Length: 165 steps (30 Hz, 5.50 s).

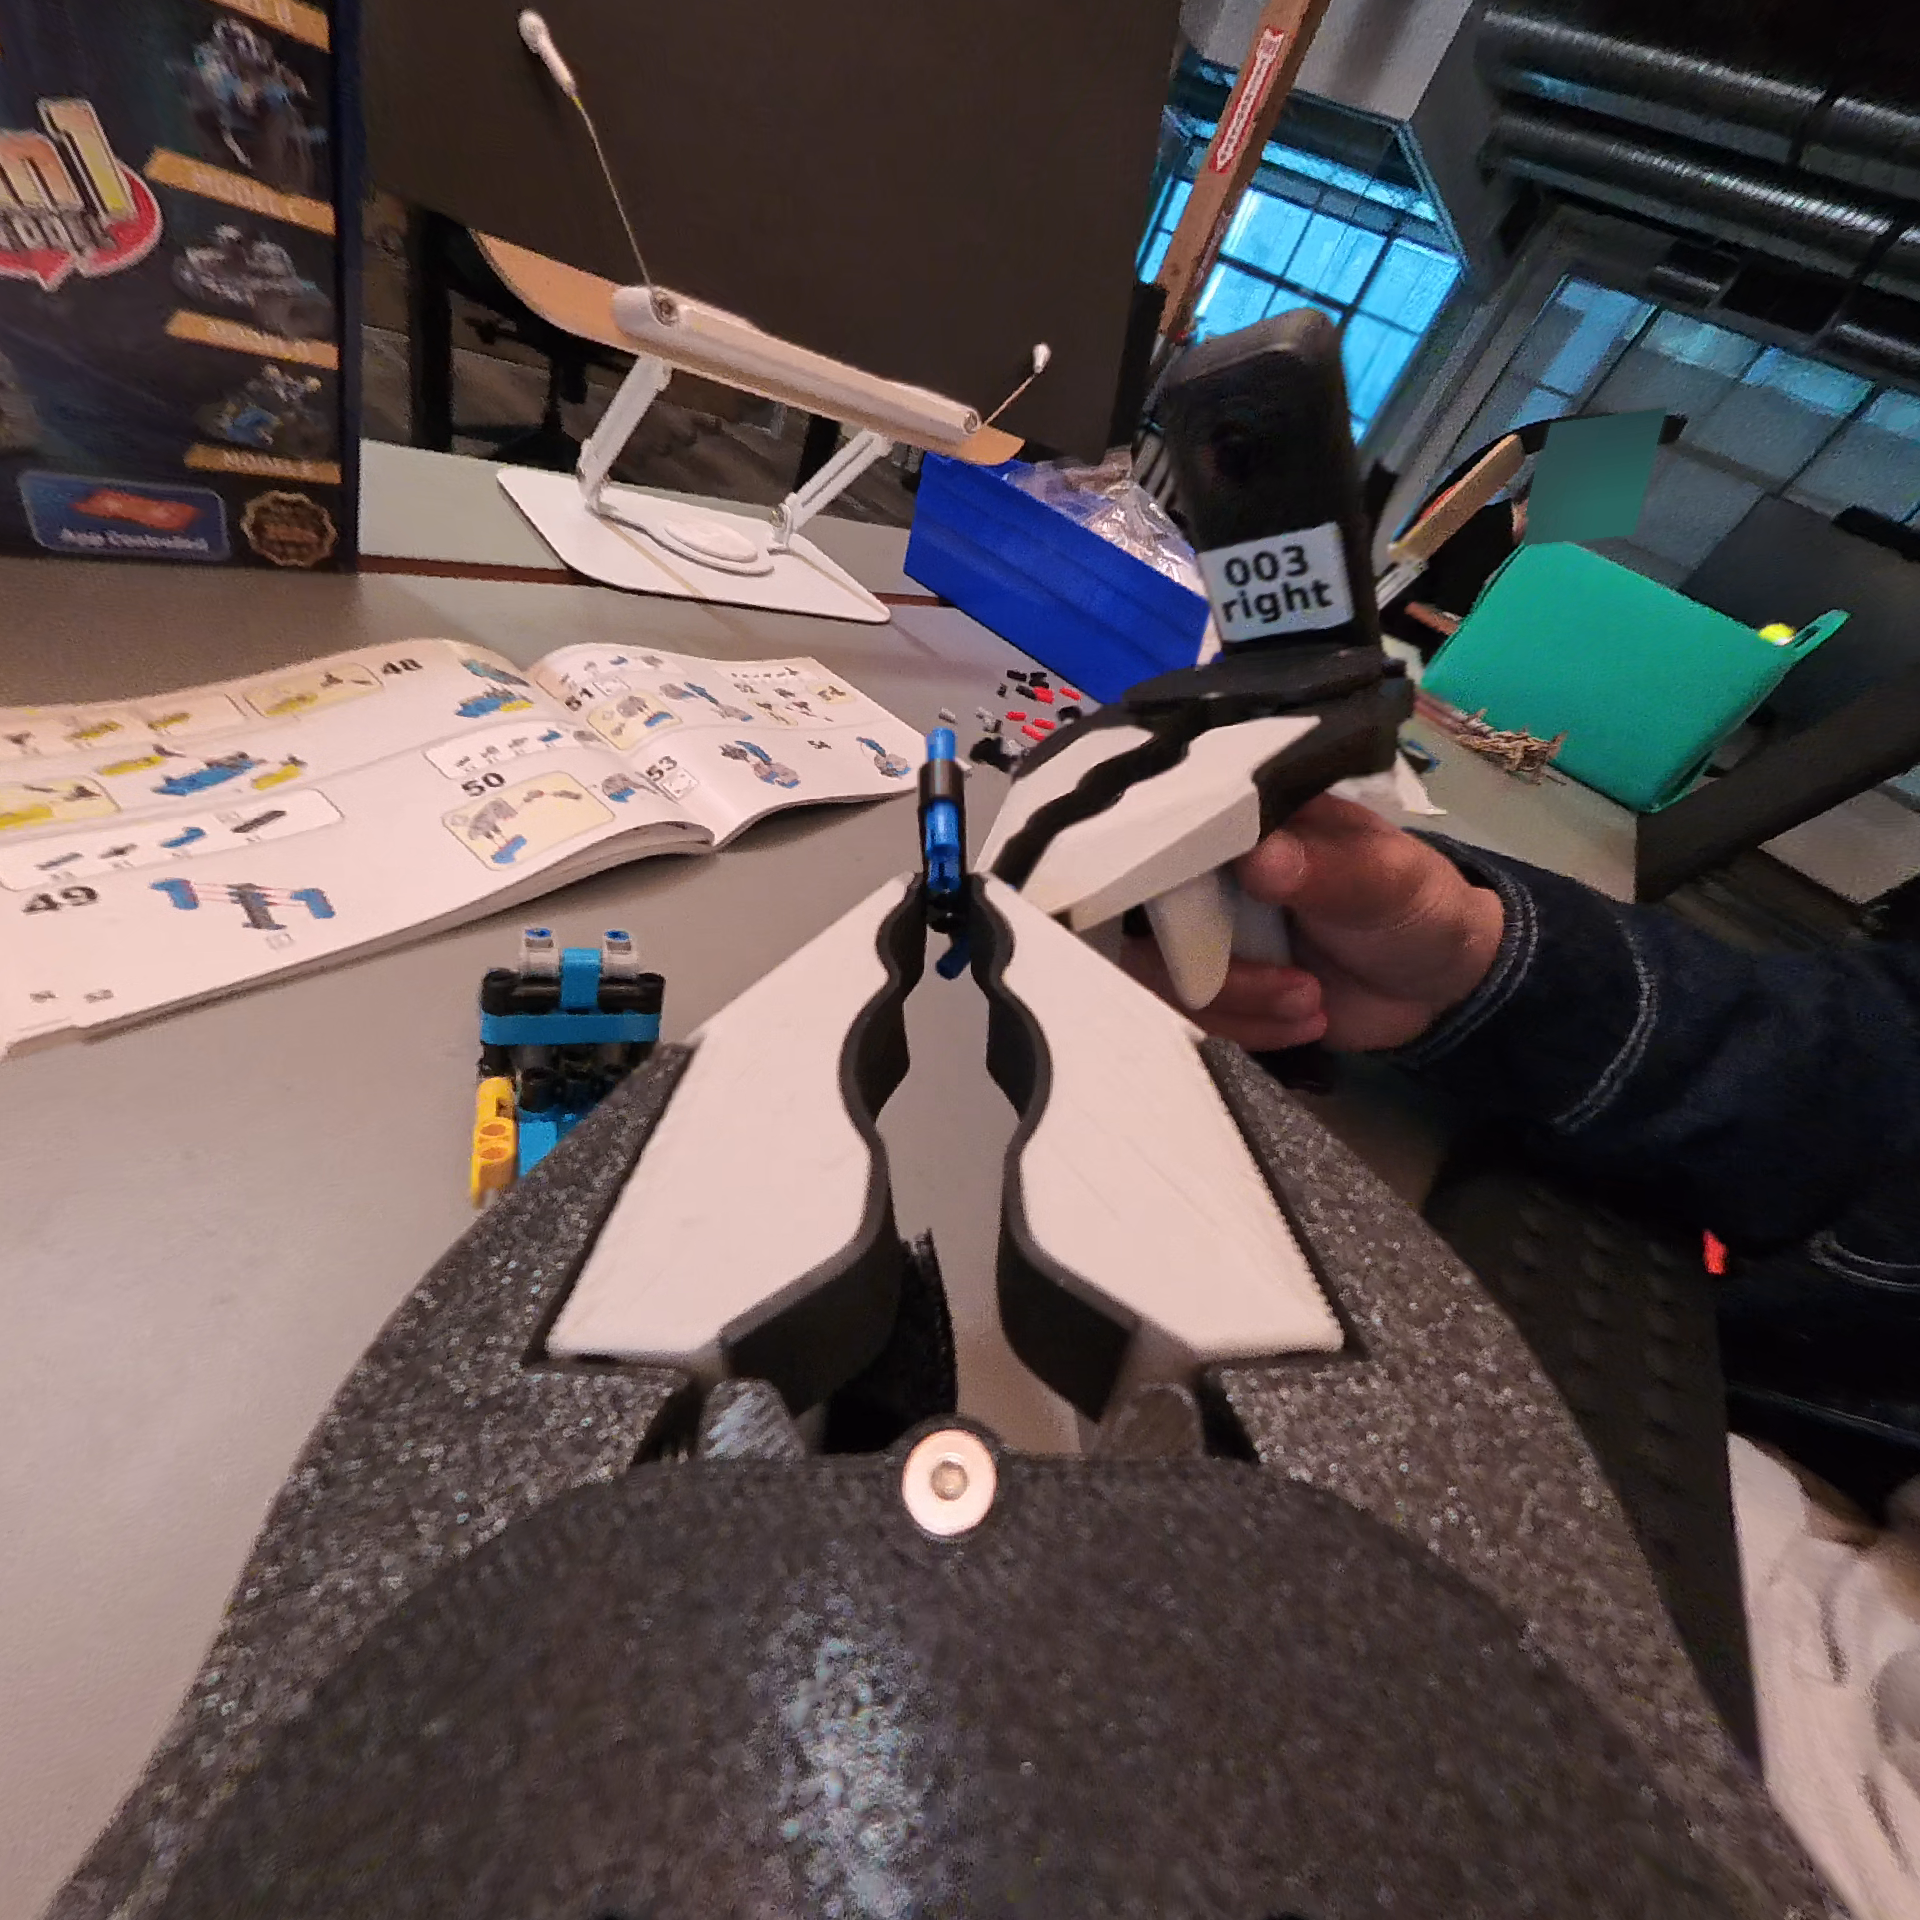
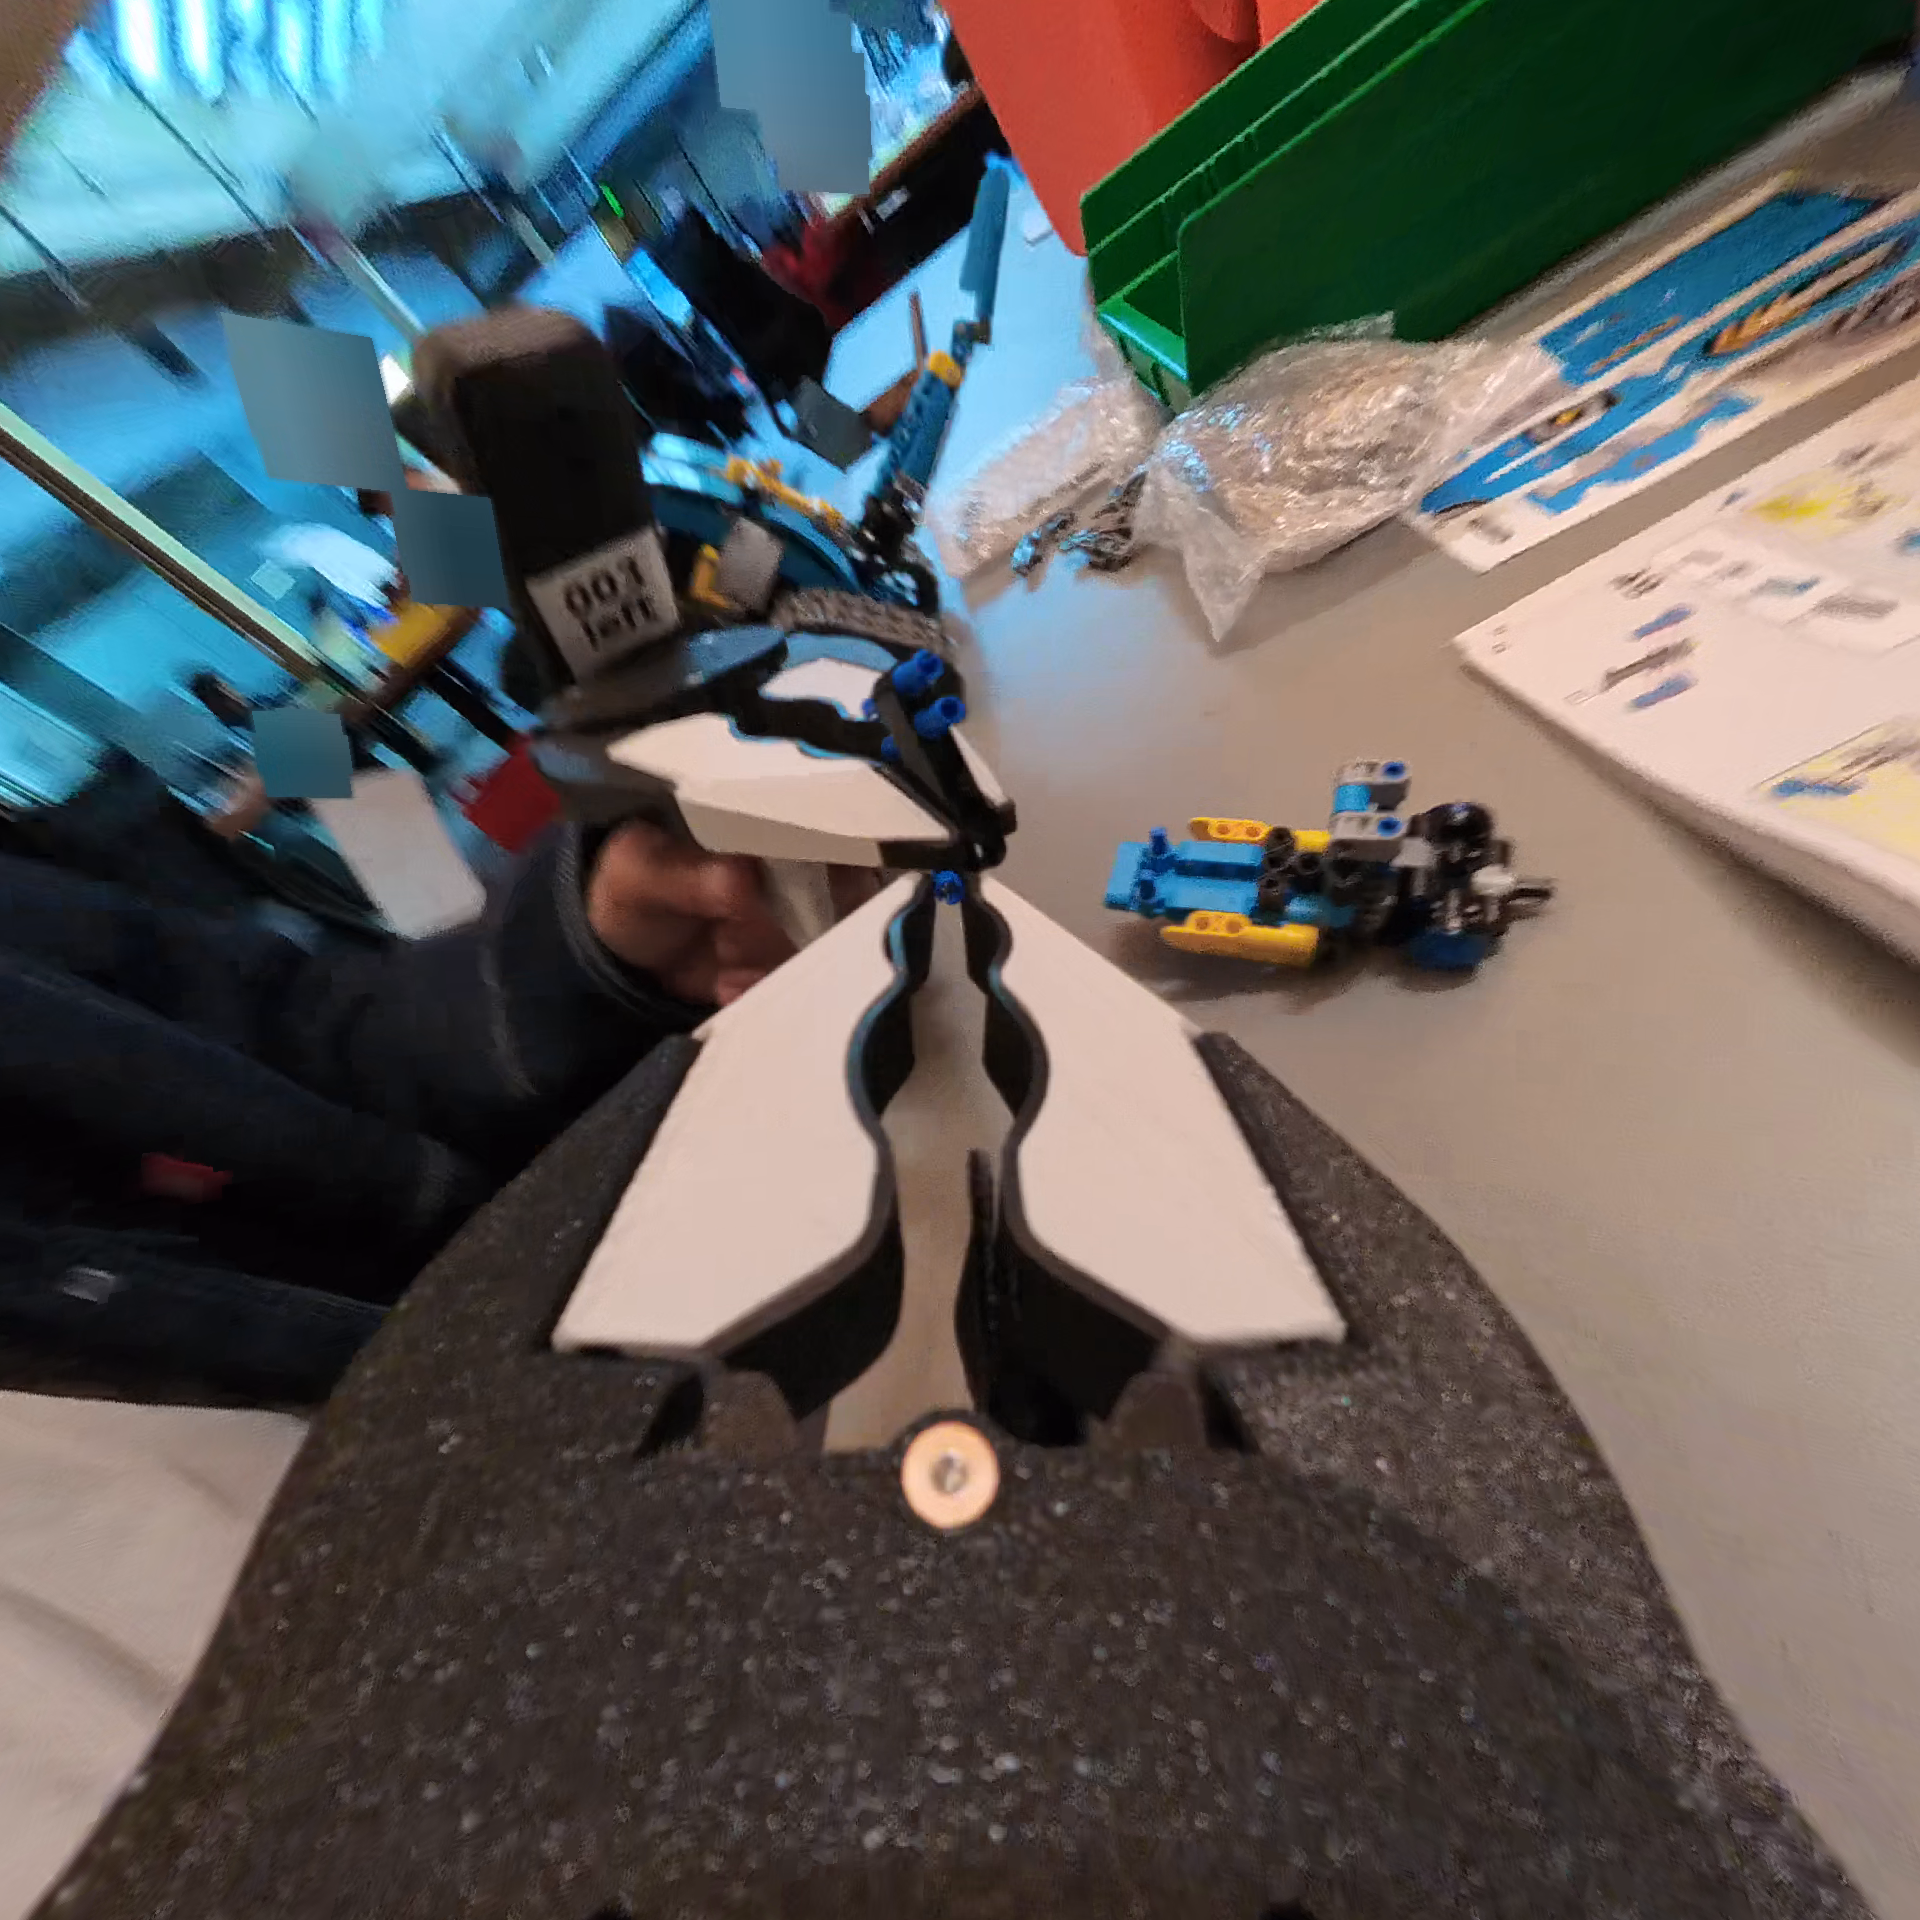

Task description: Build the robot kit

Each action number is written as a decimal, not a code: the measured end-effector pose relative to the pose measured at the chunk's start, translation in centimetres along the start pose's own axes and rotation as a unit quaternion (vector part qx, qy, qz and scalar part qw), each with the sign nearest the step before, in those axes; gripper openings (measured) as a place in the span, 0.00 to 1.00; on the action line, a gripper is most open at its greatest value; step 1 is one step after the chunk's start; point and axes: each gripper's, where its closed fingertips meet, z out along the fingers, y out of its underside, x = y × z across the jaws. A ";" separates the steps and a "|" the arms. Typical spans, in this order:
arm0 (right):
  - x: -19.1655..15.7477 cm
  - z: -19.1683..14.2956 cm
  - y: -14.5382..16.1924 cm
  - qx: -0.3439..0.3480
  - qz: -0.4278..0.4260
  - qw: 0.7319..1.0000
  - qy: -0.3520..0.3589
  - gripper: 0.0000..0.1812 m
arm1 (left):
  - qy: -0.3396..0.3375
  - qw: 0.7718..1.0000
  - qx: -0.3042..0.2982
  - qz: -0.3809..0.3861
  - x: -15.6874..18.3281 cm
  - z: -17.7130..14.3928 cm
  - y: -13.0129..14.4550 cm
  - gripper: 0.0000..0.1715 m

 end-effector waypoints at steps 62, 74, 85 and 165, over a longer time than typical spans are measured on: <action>-5.2 -4.5 0.4 -0.078 -0.245 0.964 -0.070 0.02 | 0.237 0.969 0.008 -0.069 7.0 -1.4 -0.7 0.04; -6.2 -4.6 0.7 -0.080 -0.293 0.950 -0.079 0.02 | 0.305 0.937 -0.019 -0.172 7.6 -1.6 -0.4 0.03; -5.8 -4.0 -0.1 -0.044 -0.246 0.965 -0.083 0.00 | 0.275 0.945 -0.004 -0.176 6.7 -1.1 -0.7 0.03; -7.8 -3.4 -3.5 0.091 -0.261 0.959 -0.062 0.02 | 0.288 0.937 0.110 -0.162 7.1 -2.8 -4.4 0.04</action>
